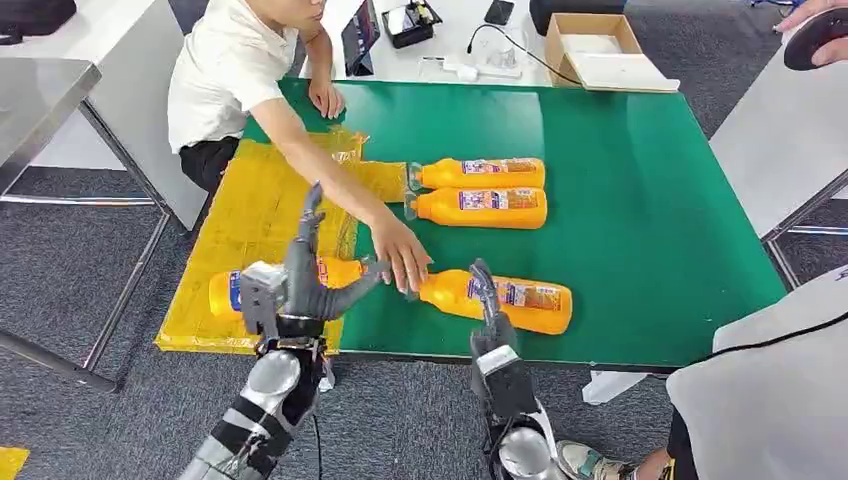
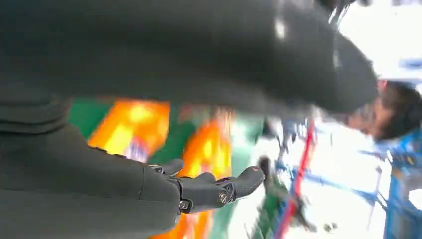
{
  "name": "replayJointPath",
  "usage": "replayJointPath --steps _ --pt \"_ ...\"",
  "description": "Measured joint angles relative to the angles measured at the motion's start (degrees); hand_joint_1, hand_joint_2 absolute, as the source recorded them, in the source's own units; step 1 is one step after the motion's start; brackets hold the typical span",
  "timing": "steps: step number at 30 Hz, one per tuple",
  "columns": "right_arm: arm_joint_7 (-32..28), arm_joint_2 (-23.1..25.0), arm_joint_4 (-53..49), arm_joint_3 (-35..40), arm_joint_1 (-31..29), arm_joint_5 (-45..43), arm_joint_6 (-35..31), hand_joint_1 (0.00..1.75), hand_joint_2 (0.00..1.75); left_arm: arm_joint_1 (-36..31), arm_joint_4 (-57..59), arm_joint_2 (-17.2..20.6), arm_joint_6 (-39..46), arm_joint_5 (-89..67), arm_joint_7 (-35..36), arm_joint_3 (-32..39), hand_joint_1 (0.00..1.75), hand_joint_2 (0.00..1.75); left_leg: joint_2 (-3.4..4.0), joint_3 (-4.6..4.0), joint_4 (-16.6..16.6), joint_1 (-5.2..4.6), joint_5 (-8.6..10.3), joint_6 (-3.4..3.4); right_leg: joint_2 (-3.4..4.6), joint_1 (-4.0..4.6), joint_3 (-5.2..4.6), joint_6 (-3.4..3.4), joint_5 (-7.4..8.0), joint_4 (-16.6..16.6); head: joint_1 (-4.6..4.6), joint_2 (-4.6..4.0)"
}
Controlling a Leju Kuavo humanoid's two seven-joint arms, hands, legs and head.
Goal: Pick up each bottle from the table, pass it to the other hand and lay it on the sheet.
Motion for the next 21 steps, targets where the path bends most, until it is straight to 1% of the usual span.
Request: replayJointPath --steps 2,3,4,6,7,9,11,14,18,21 --pt "3.7 -2.1 -1.1 -0.2 0.3 10.8 -7.2 0.00 1.75 3.7 -5.9 0.4 0.9 4.3 -0.5 0.0 0.00 1.75 0.02 0.00 0.0 -0.01 -0.02 0.00 0.00 -0.01 -0.01 0.00 0.00 0.0 -0.02 0.00" --pt "5.4 -3.2 -1.1 -0.4 0.3 14.9 -9.3 0.00 1.75 5.2 -8.4 0.5 1.0 6.2 -0.5 0.0 0.00 1.75 0.01 0.00 0.0 -0.02 -0.02 0.01 0.00 -0.01 -0.01 0.00 0.00 0.0 0.00 0.00" --pt "6.1 -4.4 -1.1 -0.8 0.4 17.1 -10.4 0.00 1.75 6.7 -10.9 0.6 1.1 7.4 -0.5 0.0 0.00 1.75 -0.03 -0.01 0.0 -0.02 -0.01 0.01 -0.01 -0.02 0.00 0.00 0.00 0.0 0.02 0.00" --pt "6.9 -5.9 -1.1 -1.4 0.4 18.4 -11.4 0.00 1.75 8.7 -14.3 1.0 1.1 8.0 -0.5 0.1 0.00 1.75 -0.06 -0.02 0.0 -0.04 -0.01 0.02 -0.03 -0.02 0.00 0.00 0.00 0.0 0.00 0.00" --pt "8.3 -6.5 -1.0 -1.6 0.4 20.7 -12.1 0.00 1.75 9.4 -15.7 1.1 1.1 8.5 -0.6 0.1 0.00 1.75 -0.04 -0.02 0.0 -0.04 0.00 0.02 -0.02 -0.02 0.01 0.00 0.01 0.0 0.00 0.00" --pt "12.7 -8.1 -0.1 -1.9 -0.4 27.4 -12.7 0.00 1.75 10.6 -18.0 1.2 1.3 9.8 -0.9 0.4 0.00 1.75 -0.03 0.01 0.0 -0.04 0.01 0.03 -0.02 -0.02 0.02 0.01 0.04 0.0 -0.02 0.00" --pt "16.5 -9.9 3.0 -2.4 -2.4 32.7 -12.8 0.00 1.75 12.0 -20.4 1.2 1.4 11.1 -1.1 1.0 0.00 1.75 0.03 0.04 0.0 -0.04 0.05 0.07 0.00 -0.02 0.02 0.03 0.07 0.0 -0.04 0.00" --pt "18.4 -12.2 8.9 -3.6 -6.5 37.1 -13.3 0.00 1.75 13.5 -23.1 1.3 0.5 12.4 -0.9 1.1 0.00 1.75 -0.06 0.02 0.0 -0.04 0.13 0.14 -0.04 -0.02 0.07 0.05 0.08 0.0 0.00 0.00" --pt "22.3 -13.5 16.0 -4.1 -10.9 42.6 -13.4 0.00 1.75 14.5 -25.1 1.3 0.4 12.9 -0.4 1.1 0.00 1.75 -0.03 0.03 0.0 -0.05 0.13 0.15 -0.03 -0.02 0.07 0.08 0.11 0.0 -0.02 0.00" --pt "23.2 -13.7 19.5 -4.1 -13.0 42.9 -13.3 0.00 1.75 14.9 -25.5 1.3 0.6 13.3 -0.3 1.1 0.00 1.75 -0.06 0.02 0.0 -0.04 0.13 0.14 -0.04 -0.01 0.07 0.08 0.10 0.0 0.02 0.00"
